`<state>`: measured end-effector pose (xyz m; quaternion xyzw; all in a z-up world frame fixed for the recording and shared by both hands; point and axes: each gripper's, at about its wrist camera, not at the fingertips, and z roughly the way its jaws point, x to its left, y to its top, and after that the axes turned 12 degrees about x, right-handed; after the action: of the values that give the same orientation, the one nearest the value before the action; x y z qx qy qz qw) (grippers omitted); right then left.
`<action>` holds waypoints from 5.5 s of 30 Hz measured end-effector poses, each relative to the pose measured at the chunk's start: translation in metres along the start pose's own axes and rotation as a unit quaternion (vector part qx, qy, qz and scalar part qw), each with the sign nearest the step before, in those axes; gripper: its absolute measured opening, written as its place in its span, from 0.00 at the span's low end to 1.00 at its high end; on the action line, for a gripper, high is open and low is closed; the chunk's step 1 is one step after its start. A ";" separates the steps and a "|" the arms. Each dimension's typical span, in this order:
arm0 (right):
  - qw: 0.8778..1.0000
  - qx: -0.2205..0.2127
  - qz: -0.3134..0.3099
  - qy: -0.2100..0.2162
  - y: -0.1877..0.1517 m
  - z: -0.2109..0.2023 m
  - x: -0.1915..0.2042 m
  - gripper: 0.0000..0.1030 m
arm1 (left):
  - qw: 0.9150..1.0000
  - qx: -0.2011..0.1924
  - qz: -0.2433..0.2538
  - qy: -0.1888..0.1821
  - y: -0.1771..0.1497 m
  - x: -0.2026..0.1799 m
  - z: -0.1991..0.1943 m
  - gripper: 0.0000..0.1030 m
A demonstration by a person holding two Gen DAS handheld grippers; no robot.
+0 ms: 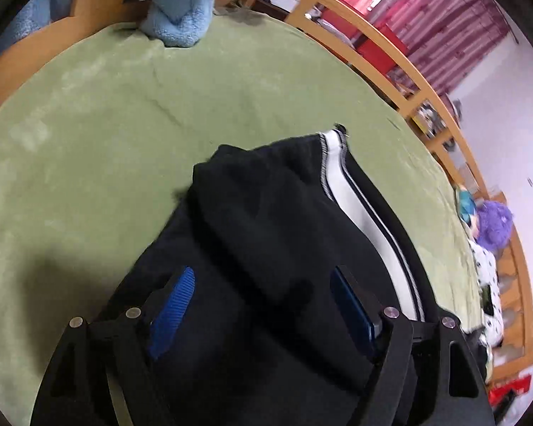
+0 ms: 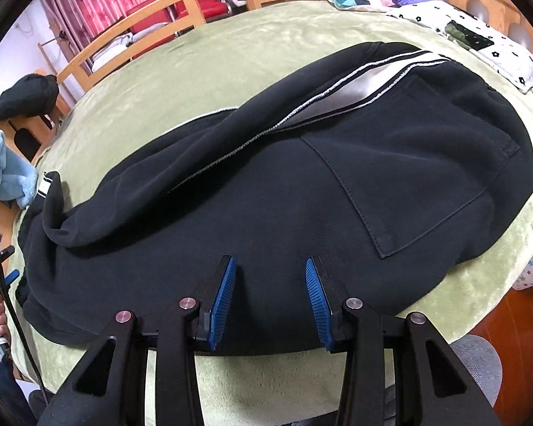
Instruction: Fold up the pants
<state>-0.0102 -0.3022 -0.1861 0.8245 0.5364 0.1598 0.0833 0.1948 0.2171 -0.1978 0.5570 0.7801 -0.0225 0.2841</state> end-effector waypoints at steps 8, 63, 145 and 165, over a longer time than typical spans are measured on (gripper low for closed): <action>1.000 -0.003 0.012 -0.004 -0.002 -0.007 -0.005 0.40 | 0.998 -0.006 -0.051 -0.021 0.024 0.004 0.021 0.05; 1.000 0.009 -0.001 0.025 -0.035 -0.017 -0.001 0.40 | 0.997 -0.063 -0.046 0.007 -0.064 0.062 -0.097 0.45; 0.999 0.020 0.028 0.035 -0.038 -0.020 -0.043 0.44 | 0.982 0.030 -0.154 -0.108 -0.148 0.060 -0.048 0.20; 1.000 0.020 0.008 -0.001 -0.036 -0.023 -0.032 0.44 | 0.993 0.001 -0.114 -0.022 -0.162 0.073 -0.080 0.47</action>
<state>-0.0609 -0.3175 -0.1810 0.8301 0.5331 0.1490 0.0664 0.0027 0.2465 -0.2104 0.4641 0.8321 -0.0682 0.2959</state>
